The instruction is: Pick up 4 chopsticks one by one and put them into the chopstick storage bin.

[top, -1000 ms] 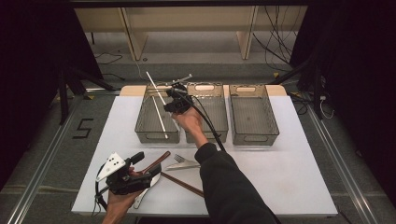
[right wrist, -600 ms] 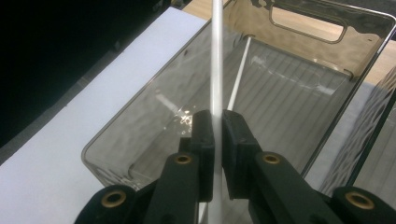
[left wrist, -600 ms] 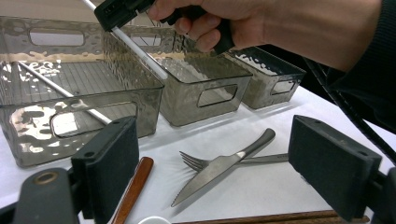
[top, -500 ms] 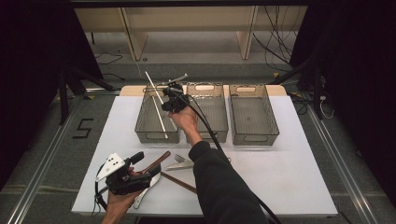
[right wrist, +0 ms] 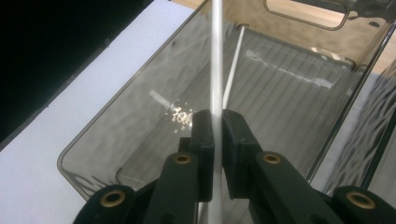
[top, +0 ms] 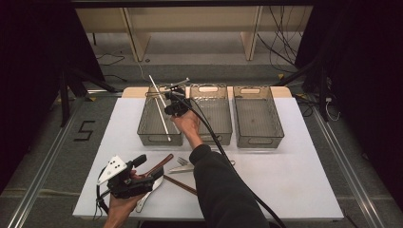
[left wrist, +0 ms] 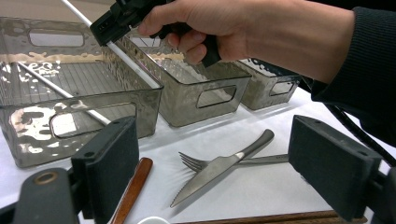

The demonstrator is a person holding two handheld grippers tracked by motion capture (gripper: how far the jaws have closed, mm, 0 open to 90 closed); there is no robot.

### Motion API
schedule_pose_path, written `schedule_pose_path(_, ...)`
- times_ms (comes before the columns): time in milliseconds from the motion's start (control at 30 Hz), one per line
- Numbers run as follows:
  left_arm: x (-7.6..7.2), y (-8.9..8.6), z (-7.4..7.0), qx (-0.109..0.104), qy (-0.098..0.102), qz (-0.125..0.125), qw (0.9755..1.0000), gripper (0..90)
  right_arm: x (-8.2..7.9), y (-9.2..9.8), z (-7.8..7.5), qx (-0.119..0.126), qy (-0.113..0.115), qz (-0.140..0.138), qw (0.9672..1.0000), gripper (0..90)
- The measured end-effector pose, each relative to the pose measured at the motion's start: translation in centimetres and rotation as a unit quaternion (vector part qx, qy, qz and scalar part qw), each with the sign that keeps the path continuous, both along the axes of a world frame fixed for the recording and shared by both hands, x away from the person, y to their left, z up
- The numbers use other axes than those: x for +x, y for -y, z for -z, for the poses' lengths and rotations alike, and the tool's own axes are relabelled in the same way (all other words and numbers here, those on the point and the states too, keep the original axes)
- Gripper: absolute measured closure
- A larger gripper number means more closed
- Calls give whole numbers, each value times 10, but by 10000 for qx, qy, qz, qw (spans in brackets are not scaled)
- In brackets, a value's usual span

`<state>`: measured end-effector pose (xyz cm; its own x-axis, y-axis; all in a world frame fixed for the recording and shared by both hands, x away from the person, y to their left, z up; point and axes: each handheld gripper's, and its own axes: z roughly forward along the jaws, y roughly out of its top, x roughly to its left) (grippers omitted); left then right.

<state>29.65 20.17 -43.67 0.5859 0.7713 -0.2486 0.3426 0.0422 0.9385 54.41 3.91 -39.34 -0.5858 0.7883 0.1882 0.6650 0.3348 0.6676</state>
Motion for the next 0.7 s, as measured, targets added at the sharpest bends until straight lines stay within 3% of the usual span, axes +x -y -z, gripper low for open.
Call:
schedule_pose_path(300,0,0,0,-6,-2,-6,10000,160,-1,-1,3,-18,-63,54,10000,789)
schedule_pose_path(700,0,0,0,3,-8,-17,10000,160,-8,12,-13,179,95,-199,9996,677)
